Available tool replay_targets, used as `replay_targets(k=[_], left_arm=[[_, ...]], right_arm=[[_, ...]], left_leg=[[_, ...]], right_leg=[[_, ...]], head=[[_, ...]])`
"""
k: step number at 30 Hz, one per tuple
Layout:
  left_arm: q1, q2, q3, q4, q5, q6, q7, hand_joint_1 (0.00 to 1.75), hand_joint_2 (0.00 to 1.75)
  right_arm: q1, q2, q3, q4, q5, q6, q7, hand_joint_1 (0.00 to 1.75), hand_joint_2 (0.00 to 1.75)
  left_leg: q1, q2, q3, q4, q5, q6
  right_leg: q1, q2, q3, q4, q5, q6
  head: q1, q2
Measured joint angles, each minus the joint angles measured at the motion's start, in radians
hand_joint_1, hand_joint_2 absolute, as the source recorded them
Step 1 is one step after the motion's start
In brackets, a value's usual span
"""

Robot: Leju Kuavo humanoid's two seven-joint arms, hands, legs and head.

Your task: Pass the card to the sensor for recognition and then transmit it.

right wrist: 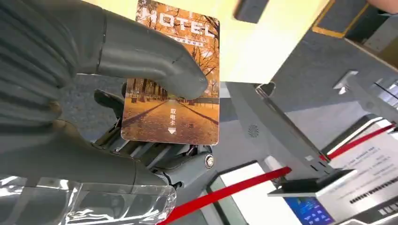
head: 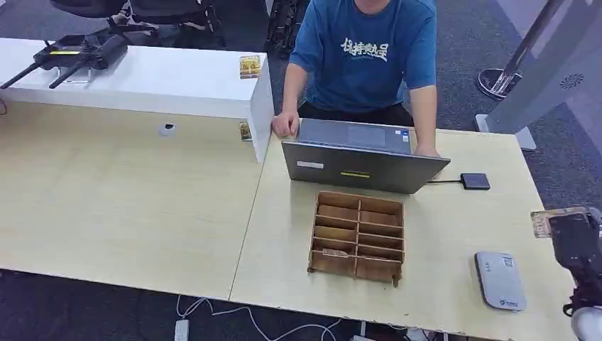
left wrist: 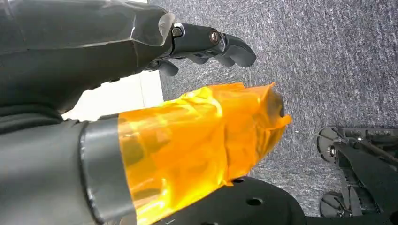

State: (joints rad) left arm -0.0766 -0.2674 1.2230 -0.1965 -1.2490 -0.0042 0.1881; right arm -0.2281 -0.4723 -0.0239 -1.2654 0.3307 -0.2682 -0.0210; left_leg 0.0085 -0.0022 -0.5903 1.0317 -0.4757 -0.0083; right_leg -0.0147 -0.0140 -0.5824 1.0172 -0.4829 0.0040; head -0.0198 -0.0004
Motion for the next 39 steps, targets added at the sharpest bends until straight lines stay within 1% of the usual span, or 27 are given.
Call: replay_targets(k=[8,17,23,30,39], left_arm=[[0.0,-0.004,0.002,0.0,0.003,0.004,-0.002,0.0,0.0],[0.0,-0.005,0.01,0.0,0.006,0.005,-0.002,0.0,0.0],[0.0,-0.008,0.016,0.0,0.008,0.007,-0.004,0.0,0.0],[0.0,-0.008,0.019,0.0,0.01,0.007,-0.009,0.0,0.0],[0.0,-0.009,0.019,0.0,0.009,0.008,-0.009,0.0,0.0]], right_arm=[[0.091,0.0,-0.057,-0.008,0.023,-0.018,-0.01,1.75,1.75],[0.148,0.002,-0.092,-0.013,0.016,-0.026,-0.013,1.75,1.75],[0.196,0.011,-0.113,-0.016,0.008,-0.033,-0.031,1.75,1.75],[0.211,0.018,-0.125,-0.016,0.008,-0.033,-0.031,1.75,1.75],[0.217,0.044,-0.134,-0.016,0.013,-0.019,-0.035,1.75,1.75]], left_leg=[[0.0,0.0,0.0,0.0,0.0,0.0],[0.0,0.0,0.0,0.0,0.0,0.0],[0.0,0.001,0.0,0.0,-0.001,0.0],[0.0,0.001,0.0,0.0,-0.001,0.0],[0.0,0.001,0.0,0.0,-0.001,0.0]], right_leg=[[0.0,0.0,0.0,0.0,0.0,0.0],[0.0,0.0,0.0,0.0,0.0,0.0],[0.0,0.001,0.0,0.0,0.0,0.0],[0.0,0.001,0.0,0.0,0.0,0.0],[0.0,0.001,0.0,0.0,0.0,0.0]], head=[[0.0,0.0],[0.0,0.0],[0.0,0.0],[0.0,0.0],[0.0,0.0]])
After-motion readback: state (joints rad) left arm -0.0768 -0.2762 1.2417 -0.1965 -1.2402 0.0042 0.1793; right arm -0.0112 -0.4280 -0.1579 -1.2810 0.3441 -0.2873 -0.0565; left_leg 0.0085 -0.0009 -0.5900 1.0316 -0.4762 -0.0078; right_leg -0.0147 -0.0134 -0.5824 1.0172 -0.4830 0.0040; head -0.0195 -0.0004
